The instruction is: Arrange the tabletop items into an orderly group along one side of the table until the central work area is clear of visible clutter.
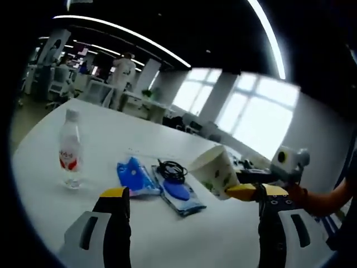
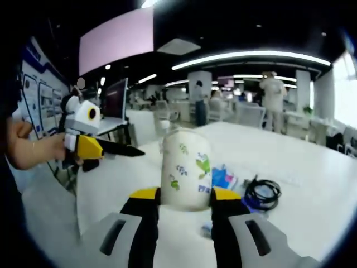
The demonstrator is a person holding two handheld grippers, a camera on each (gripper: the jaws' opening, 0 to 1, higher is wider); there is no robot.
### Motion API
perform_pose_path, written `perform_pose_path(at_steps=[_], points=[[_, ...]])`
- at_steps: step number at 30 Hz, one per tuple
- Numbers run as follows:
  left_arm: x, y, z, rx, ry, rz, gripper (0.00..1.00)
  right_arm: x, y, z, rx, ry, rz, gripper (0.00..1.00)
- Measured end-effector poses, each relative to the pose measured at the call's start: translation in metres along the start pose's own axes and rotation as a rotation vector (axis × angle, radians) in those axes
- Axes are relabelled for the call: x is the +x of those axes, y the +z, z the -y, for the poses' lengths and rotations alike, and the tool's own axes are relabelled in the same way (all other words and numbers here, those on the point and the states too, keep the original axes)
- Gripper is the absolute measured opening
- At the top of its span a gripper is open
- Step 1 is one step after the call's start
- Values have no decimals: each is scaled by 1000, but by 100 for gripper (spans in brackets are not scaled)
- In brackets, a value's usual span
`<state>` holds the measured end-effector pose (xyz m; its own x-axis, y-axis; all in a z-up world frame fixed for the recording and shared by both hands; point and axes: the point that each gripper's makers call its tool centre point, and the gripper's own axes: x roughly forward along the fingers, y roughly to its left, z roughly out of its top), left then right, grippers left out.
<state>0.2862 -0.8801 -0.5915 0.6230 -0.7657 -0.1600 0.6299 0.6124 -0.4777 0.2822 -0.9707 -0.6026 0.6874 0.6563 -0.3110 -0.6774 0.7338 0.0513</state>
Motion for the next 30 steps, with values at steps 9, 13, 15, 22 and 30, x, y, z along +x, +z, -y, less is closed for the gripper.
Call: perform_pose_path(at_steps=[9,13,15,22,30], points=[[6,-3,16,-51,-56,-5,84,4,6,-24,-6,55,16,33],[9,-5,22,-74,-76,-11,80,7,8,-36,-18,77,22,33],[10,-5,23,-83,-80,-13,78,8,9,-40,-13,89,25,33],[14,-4,29,-148,-111,-6,65,8,15,-51,-2,118,44,33],[15,-1,30,-198,-127,4,49,9,18,-59,-7,138,51,33]])
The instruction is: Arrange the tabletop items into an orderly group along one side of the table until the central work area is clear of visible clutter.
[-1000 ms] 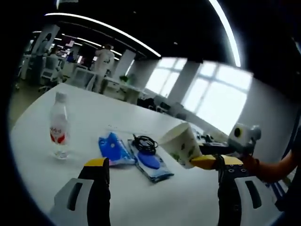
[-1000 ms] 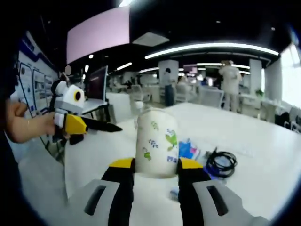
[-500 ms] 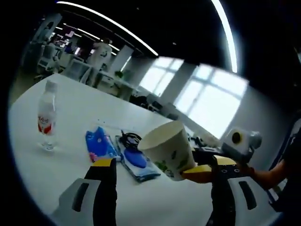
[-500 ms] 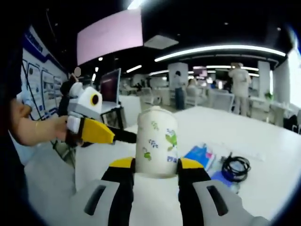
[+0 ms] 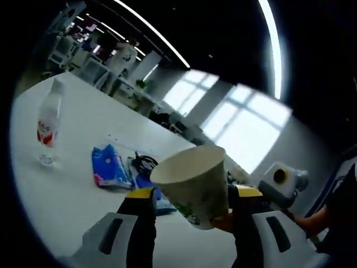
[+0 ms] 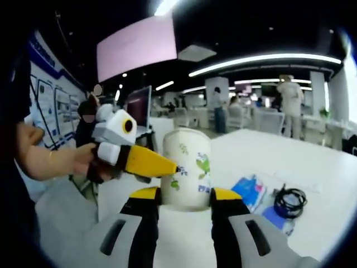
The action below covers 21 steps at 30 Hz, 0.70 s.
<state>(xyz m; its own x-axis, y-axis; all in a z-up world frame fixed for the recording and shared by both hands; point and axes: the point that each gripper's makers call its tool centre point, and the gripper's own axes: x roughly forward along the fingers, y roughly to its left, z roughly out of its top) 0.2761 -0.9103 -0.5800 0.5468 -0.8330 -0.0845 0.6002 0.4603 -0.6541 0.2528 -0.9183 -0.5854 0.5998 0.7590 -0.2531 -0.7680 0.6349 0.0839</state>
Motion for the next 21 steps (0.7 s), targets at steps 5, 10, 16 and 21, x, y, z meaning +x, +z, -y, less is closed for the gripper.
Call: perform_pose_path(at_steps=[5,10,16,21], points=[[-1,0,-1,-11,4,-4,46,2,-2,-2,-25,9,-16,33],[-2,-2,-2,-29,12,-10,44,3,-3,-3,-23,10,-21,33],[-3,-5,-1,-13,14,-23,42,4,-7,-3,-44,0,-41,33],[-4,-2,-2,86,48,-21,41,6,-12,-2,-58,-8,-65,34]])
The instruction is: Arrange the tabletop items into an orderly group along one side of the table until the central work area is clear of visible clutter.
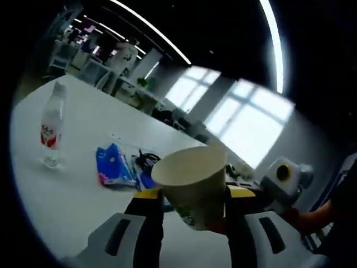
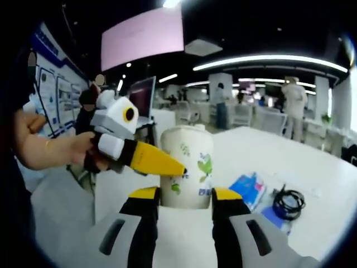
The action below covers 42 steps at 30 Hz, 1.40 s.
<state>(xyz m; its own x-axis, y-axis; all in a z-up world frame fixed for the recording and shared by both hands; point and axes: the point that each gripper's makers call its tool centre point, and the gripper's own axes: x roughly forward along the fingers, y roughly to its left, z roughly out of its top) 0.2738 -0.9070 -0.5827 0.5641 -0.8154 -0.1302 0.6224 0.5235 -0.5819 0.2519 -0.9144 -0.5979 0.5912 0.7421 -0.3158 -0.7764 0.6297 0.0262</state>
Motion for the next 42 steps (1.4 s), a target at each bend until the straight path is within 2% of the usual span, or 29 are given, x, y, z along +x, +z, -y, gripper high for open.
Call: perform_pose_path(at_steps=[4,8,10,14,18,21,25,32,42], points=[[-3,5,-9,104,58,-4,40,1,-7,6,1,-29,-23,41],[-7,11,-17,208,118,0,40,-1,-10,10,21,-34,-29,43],[-9,16,-24,279,164,5,40,-3,-13,11,34,-38,-38,46],[-13,24,-39,368,247,12,40,-4,-20,15,50,-47,-60,53],[-13,31,-43,428,263,36,39,-6,-25,17,76,-51,-75,58],[-13,37,-56,517,322,33,39,-9,-29,19,82,-61,-85,59],[-10,40,-64,524,350,44,39,-12,-36,25,96,-75,-96,59],[-5,43,-91,633,433,42,39,-19,-48,37,131,-113,-117,59],[8,46,-121,666,487,65,39,-26,-63,55,184,-166,-132,59]])
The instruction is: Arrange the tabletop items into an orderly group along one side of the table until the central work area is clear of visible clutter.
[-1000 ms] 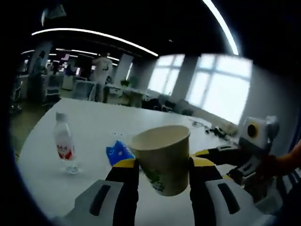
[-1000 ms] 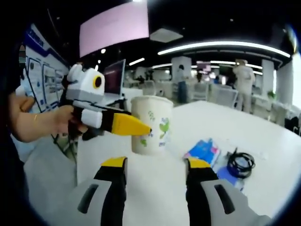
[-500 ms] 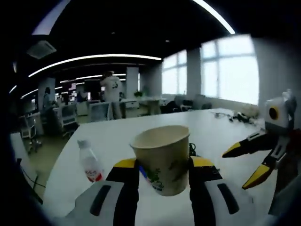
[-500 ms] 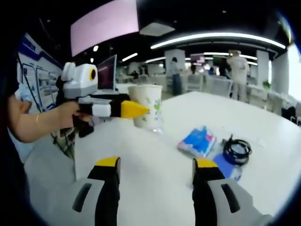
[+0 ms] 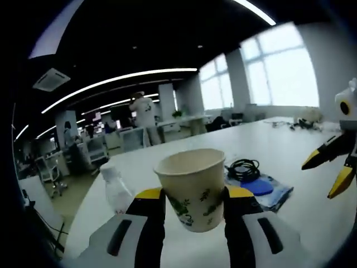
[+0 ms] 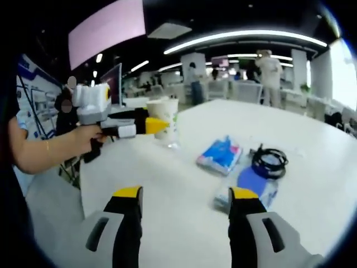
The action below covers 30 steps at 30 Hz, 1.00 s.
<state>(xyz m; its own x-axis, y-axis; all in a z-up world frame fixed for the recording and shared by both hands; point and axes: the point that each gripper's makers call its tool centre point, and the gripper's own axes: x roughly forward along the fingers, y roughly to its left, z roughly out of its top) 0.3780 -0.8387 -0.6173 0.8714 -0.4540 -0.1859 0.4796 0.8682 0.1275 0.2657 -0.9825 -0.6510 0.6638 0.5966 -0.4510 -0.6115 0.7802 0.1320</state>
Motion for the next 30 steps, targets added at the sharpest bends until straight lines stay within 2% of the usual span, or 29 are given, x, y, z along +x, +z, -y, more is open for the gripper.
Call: perform_pose_path(at_steps=[6,9,18,30], points=[[17,-12,-12,-11,29,-15,39,3,-2,11,29,-21,1,59],[25,-17,-15,-44,28,-15,39,5,-3,16,39,-30,2,59],[46,-34,-22,-12,53,-32,38,8,-6,27,63,-55,0,58],[61,-62,-31,-31,76,-69,38,12,-17,36,106,-76,-9,58]])
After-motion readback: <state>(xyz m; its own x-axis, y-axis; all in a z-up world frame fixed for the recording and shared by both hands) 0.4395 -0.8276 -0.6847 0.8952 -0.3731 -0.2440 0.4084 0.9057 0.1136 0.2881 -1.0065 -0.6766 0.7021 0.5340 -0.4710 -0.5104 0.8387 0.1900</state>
